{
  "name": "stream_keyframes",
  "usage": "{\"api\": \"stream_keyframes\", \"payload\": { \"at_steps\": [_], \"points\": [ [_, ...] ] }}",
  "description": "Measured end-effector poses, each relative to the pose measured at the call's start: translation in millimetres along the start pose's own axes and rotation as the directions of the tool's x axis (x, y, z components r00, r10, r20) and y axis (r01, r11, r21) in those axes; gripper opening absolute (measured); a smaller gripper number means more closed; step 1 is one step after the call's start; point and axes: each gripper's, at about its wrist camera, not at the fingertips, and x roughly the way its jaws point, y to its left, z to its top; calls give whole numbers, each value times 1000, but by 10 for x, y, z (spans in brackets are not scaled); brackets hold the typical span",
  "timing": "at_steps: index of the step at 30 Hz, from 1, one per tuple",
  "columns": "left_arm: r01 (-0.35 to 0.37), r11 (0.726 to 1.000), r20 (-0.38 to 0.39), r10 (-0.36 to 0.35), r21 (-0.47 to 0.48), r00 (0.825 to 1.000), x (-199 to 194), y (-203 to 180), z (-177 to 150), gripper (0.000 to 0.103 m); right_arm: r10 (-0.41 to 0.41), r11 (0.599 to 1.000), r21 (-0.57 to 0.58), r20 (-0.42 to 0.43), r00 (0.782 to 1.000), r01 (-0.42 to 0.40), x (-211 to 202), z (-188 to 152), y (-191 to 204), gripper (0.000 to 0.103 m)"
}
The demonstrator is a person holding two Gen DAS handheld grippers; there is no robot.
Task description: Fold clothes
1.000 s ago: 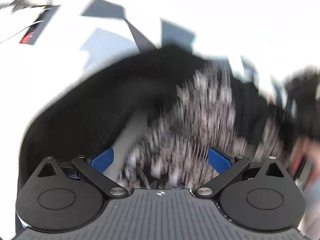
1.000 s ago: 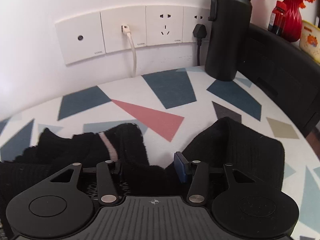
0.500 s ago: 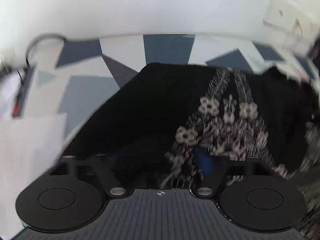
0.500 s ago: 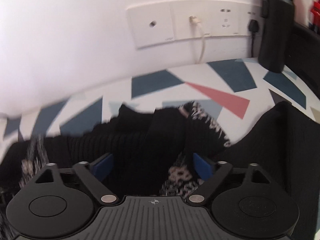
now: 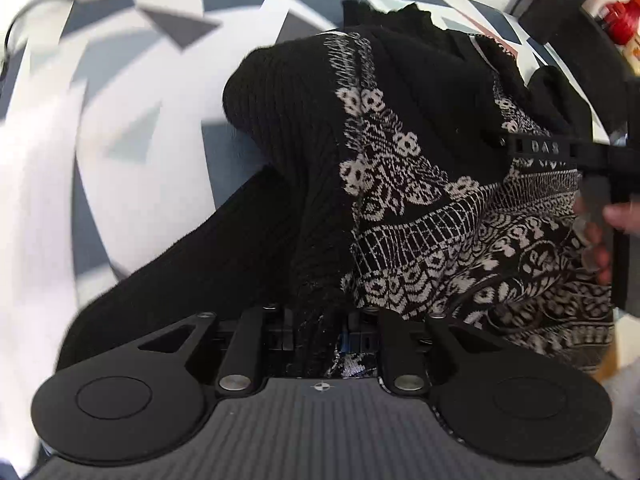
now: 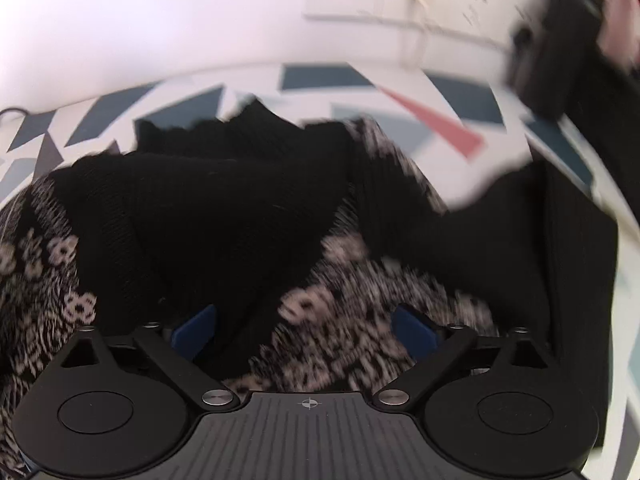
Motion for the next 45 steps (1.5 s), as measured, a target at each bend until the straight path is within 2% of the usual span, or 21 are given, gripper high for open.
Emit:
{"api": "stream_keyframes", "payload": {
  "at_steps": [1, 3, 4, 6, 9, 11, 13, 17, 20, 22, 23, 25, 27, 30, 35, 36, 38, 40, 42, 43, 45],
  "points": [
    [22, 1000, 0, -22, -15, 1000, -27, 18, 3, 29, 3, 1000, 6, -11, 1000, -3, -21, -27, -15, 99],
    [59, 998, 12, -59, -36, 998, -106, 50, 24, 64, 18, 999, 32, -36, 999, -17, -60, -24, -61, 99],
    [61, 998, 45, -60, -26, 997, -201, 55, 72, 68, 28, 998, 50, -45, 999, -26, -82, 1, -87, 94],
    [64, 998, 110, -63, -6, 992, -390, 65, 167, 68, 58, 994, 96, -34, 998, -55, -156, 94, -161, 88],
    [63, 998, 215, -66, 19, 974, -664, 91, 317, 71, 70, 990, 116, 53, 996, -76, -286, 293, -254, 91],
    [31, 999, 303, -24, -17, 953, -709, 175, 469, 71, 39, 992, 115, 105, 994, -51, -276, 444, -305, 92],
    [-12, 996, 335, 40, -87, 942, -570, 303, 641, 70, -5, 993, 121, 136, 991, -11, -171, 584, -359, 90],
    [-16, 977, 240, 68, -212, 968, -66, 482, 843, 54, -19, 984, 177, 77, 997, 5, 160, 694, -471, 71],
    [3, 968, 224, 55, -250, 973, 130, 484, 850, 54, -28, 984, 178, 80, 996, 14, 220, 663, -527, 62],
    [4, 965, 235, 60, -264, 970, 182, 449, 845, 35, -31, 986, 168, 90, 995, 15, 229, 637, -544, 45],
    [4, 961, 227, 62, -278, 972, 206, 440, 868, 7, -30, 985, 173, 95, 995, 13, 233, 635, -570, 41],
    [-10, 954, 237, 85, -301, 968, 202, 480, 904, 6, -31, 981, 192, 102, 994, 11, 248, 674, -626, 21],
    [-34, 948, 263, 122, -317, 957, 165, 537, 956, 5, -29, 978, 208, 107, 994, 6, 265, 741, -675, 16],
    [-91, 947, 338, 199, -308, 920, 53, 556, 1181, 4, -27, 973, 231, 146, 989, -8, 283, 895, -752, 15],
    [-201, 943, 449, 306, -266, 840, -70, 592, 1603, 4, -38, 972, 236, 232, 972, -19, 219, 1032, -749, 14],
    [-222, 945, 451, 310, -239, 837, -18, 563, 1660, 5, -43, 973, 229, 241, 969, -13, 203, 1034, -732, 16],
    [-277, 942, 436, 334, -192, 835, 113, 492, 1735, 14, -55, 977, 215, 259, 964, -2, 170, 1036, -697, 30],
    [-327, 927, 431, 376, -185, 820, 152, 419, 1707, 32, -66, 980, 201, 277, 959, 9, 138, 1039, -662, 51],
    [-318, 932, 460, 362, -174, 811, 96, 343, 1607, 53, -77, 982, 188, 295, 952, 21, 106, 1041, -627, 68],
    [-304, 940, 472, 340, -153, 813, 57, 290, 1545, 55, -82, 983, 181, 304, 949, 27, 90, 1042, -609, 75],
    [-283, 954, 468, 295, -98, 833, 15, 159, 1440, 62, -92, 985, 167, 322, 942, 39, 58, 1045, -574, 78]
  ]
}}
